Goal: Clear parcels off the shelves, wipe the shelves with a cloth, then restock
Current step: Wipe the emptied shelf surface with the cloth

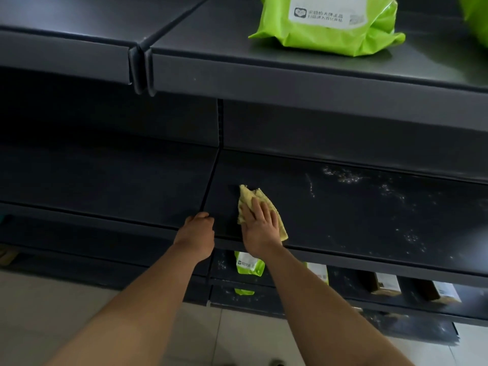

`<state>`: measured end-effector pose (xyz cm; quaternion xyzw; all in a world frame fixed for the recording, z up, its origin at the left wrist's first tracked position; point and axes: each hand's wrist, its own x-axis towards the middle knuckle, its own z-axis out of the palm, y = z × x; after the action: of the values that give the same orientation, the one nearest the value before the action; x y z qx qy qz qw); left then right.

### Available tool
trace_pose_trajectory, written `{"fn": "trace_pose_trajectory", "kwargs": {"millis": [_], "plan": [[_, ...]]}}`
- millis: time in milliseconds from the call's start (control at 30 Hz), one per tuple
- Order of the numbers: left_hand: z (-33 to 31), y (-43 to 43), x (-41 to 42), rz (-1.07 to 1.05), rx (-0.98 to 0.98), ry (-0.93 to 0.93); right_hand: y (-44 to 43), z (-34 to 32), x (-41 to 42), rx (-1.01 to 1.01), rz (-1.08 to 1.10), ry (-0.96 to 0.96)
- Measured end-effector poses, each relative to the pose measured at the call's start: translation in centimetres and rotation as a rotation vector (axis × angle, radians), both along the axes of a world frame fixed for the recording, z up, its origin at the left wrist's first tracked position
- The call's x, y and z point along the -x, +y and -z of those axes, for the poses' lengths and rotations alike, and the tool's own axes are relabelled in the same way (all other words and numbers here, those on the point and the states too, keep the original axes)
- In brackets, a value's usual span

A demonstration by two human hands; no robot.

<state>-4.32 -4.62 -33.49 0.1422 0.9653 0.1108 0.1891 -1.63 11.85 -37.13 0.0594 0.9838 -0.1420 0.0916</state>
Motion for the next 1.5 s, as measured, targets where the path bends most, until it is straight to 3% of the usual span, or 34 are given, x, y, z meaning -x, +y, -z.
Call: {"fn": "trace_pose_trajectory", "kwargs": {"millis": [100,367,500,733,833,967,1233,1333,1500], "plan": [[-0.2,1.1,-0.3,0.038,0.008,-0.018,2.7,0.6,-2.6,0.004,-0.011,0.088],[-0.1,6.2,-1.3,0.088,0.035,-0.020,14.0,0.5,-8.3,-0.028,0.257,0.112],[0.1,8.2,-1.6,0.078,0.078,0.014,17.2,-0.7,-8.6,0.111,0.423,0.184],[0.5,11.5,-1.2,0.032,0.123,0.039,14.3,-0.1,-3.3,0.002,-0.007,0.133],[0.7,12.8,-0.9,0.018,0.121,0.039,14.1,0.3,-0.3,0.008,-0.086,0.121],[0.8,14.8,-0.3,-0.015,0.118,0.032,17.1,0.0,2.4,0.069,-0.016,0.089],[1.3,18.4,1.3,-0.061,0.097,0.020,24.1,0.1,1.2,0.127,0.353,0.180],[1.5,19.8,1.3,-0.072,0.081,0.034,21.7,0.5,1.5,0.081,0.139,0.250],[1.6,21.2,2.0,-0.067,0.075,0.032,20.4,0.3,5.9,0.074,-0.132,0.119]]}}
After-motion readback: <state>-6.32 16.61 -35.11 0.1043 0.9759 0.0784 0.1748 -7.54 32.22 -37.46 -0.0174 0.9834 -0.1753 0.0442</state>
